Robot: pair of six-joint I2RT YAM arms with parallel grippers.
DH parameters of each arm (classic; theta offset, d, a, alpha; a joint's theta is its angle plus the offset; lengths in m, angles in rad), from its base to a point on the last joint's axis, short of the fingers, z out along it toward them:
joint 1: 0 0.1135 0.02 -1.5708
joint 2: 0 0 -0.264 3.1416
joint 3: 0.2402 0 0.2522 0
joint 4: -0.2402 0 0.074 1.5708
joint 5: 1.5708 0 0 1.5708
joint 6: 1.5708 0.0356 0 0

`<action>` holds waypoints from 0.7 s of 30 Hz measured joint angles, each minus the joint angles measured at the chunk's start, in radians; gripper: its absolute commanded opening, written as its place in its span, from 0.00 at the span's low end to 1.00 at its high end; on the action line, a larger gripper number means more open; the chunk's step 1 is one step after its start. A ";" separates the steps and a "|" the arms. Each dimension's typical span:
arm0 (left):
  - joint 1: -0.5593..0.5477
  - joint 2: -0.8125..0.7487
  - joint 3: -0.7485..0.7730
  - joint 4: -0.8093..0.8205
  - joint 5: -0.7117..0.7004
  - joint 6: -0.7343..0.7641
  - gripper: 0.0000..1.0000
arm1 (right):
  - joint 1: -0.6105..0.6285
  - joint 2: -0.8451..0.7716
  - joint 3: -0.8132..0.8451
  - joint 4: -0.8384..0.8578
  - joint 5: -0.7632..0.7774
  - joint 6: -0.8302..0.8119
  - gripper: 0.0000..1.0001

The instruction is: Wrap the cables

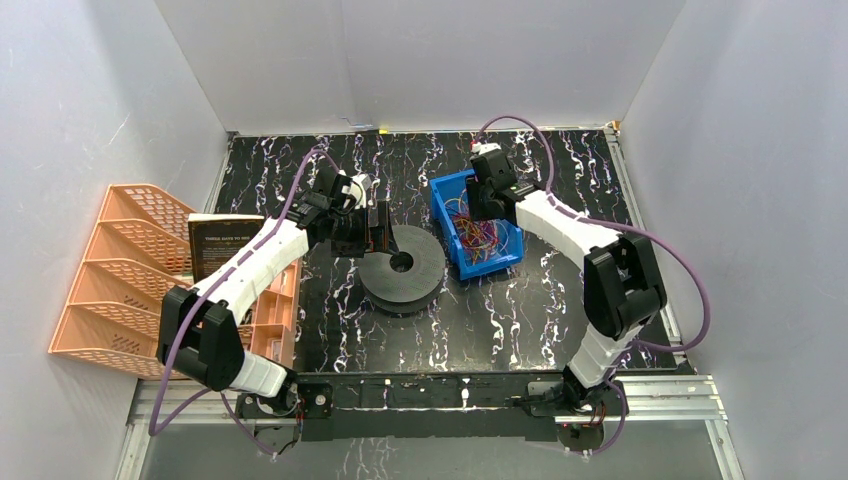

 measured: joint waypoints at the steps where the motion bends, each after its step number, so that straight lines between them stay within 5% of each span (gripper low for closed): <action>1: 0.000 -0.001 0.000 0.000 0.000 0.000 0.98 | -0.001 0.007 0.000 0.000 -0.002 0.000 0.46; 11: 0.000 -0.008 0.000 -0.001 0.000 0.000 0.98 | -0.006 0.099 0.000 0.000 -0.015 -0.005 0.44; 21: 0.000 -0.008 0.000 -0.004 0.000 0.008 0.98 | -0.009 0.112 0.000 -0.003 -0.015 -0.021 0.01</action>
